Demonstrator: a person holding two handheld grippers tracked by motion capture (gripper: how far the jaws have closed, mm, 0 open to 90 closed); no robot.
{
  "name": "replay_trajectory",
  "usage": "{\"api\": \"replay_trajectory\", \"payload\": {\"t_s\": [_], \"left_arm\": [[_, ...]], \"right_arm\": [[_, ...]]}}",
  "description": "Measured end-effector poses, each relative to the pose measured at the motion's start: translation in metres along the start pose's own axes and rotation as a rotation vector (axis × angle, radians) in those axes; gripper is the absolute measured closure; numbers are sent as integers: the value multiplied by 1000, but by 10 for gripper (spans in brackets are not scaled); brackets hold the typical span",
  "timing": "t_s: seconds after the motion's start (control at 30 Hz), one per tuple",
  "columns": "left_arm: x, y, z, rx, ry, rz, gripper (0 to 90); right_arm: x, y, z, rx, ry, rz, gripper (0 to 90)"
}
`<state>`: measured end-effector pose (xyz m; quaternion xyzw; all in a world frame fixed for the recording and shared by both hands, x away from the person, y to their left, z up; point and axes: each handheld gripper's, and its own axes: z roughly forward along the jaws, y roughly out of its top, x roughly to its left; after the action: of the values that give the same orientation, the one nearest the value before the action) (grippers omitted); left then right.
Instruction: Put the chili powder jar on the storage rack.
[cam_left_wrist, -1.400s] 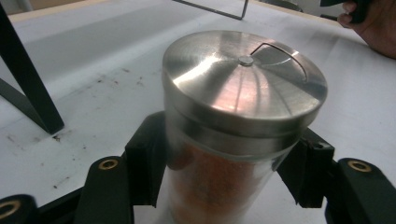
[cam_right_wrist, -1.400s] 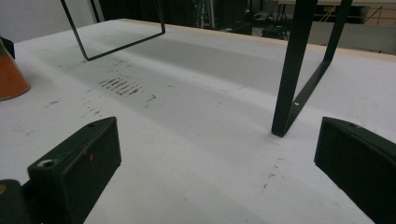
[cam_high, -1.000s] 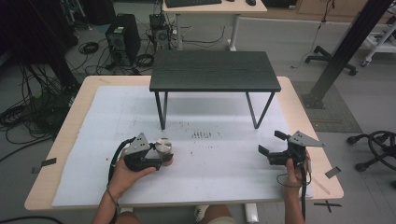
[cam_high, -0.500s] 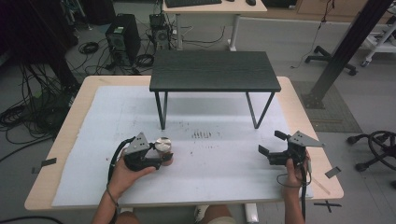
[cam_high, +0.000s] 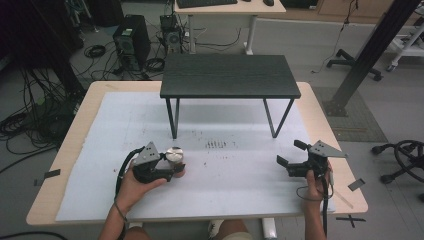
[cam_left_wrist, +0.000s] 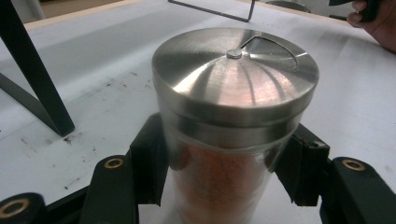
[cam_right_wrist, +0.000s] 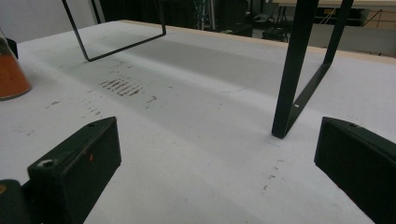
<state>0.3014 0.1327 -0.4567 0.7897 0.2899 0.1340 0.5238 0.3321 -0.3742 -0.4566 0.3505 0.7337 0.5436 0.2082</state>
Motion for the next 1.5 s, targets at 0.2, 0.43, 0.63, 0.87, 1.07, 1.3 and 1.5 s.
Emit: {"api": "replay_trajectory", "payload": {"t_s": [0.2,0.43,0.63,0.87,1.07,1.3,1.5], "left_arm": [[0,0,0,-2,-1,1,428],[0,0,0,-4,1,-1,428],[-1,0,1,0,4,1,428],[-1,-1,1,4,4,10,429],[-2,-1,1,4,6,15,429],[-2,-1,1,3,9,17,429],[-2,-1,1,0,9,17,429]], "right_arm": [[0,0,0,1,0,-1,2],[0,0,0,2,1,-1,2],[0,0,0,2,2,0,3],[0,0,0,0,2,-1,2],[0,0,0,-1,2,0,2],[0,0,0,-1,2,0,2],[0,0,0,-1,1,-1,3]]}}
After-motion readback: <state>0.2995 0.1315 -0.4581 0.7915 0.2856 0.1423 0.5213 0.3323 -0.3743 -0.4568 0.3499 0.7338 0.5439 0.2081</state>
